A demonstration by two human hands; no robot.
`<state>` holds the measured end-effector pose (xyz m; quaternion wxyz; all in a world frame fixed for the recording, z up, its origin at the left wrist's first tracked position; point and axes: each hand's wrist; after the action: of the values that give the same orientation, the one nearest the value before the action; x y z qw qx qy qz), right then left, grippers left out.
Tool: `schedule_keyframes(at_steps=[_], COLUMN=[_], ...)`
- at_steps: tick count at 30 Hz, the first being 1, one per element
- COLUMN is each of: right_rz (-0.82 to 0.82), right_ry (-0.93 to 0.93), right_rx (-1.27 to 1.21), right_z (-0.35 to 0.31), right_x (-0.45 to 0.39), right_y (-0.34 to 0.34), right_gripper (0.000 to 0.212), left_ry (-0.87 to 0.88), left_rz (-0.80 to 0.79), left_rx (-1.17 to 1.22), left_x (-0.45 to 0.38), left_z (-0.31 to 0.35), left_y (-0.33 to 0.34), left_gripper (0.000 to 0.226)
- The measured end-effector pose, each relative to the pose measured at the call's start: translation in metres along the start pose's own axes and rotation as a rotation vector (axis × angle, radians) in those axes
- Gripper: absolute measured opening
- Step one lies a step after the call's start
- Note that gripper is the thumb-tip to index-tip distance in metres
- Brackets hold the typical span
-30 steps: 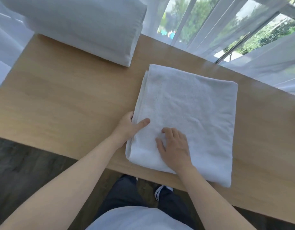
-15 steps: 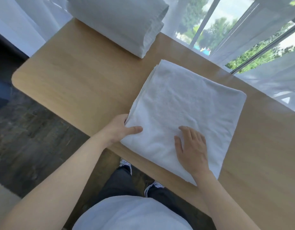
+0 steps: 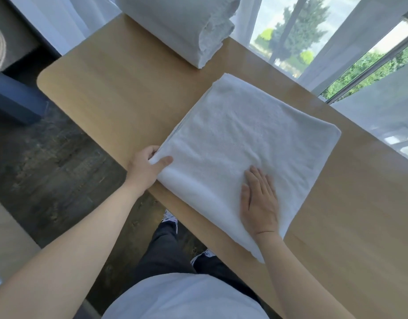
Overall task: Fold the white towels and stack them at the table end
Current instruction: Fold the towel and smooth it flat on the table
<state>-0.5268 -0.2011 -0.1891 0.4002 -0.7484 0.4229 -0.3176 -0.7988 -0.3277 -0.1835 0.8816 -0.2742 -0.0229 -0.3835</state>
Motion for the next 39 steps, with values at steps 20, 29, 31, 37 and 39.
schedule_keyframes(at_steps=[20,29,31,37,39], right_rz=[0.055,0.099,0.108,0.13,0.135], right_ry=[0.294,0.303,0.3,0.298,0.297], right_rx=[0.3,0.29,0.293,0.306,0.311], right_z=[0.011,0.01,0.011,0.012,0.013], right_x=[0.019,0.014,0.014,0.009,0.008], right_y=[0.008,0.014,0.016,0.021,0.022], right_gripper=[0.069,0.072,0.072,0.071,0.071], left_ry=[0.89,0.876,0.849,0.824,0.818], left_rz=[-0.658,-0.551,-0.512,-0.516,-0.505], left_rx=[-0.986,-0.963,-0.954,-0.95,-0.948], left_x=[0.023,-0.067,-0.092,-0.164,-0.182], left_z=[0.044,0.061,0.068,0.098,0.109], left_y=[0.123,0.122,0.126,0.141,0.147], left_gripper=[0.057,0.058,0.058,0.059,0.057])
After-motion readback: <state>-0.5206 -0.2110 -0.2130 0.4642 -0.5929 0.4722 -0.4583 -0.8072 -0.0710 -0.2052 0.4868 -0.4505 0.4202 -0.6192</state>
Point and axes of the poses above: each hand's wrist, its own x-axis away from the middle knuckle, its own y-axis out of the palm, z = x × y, and after that the axes turned 12 degrees about y, right-handed
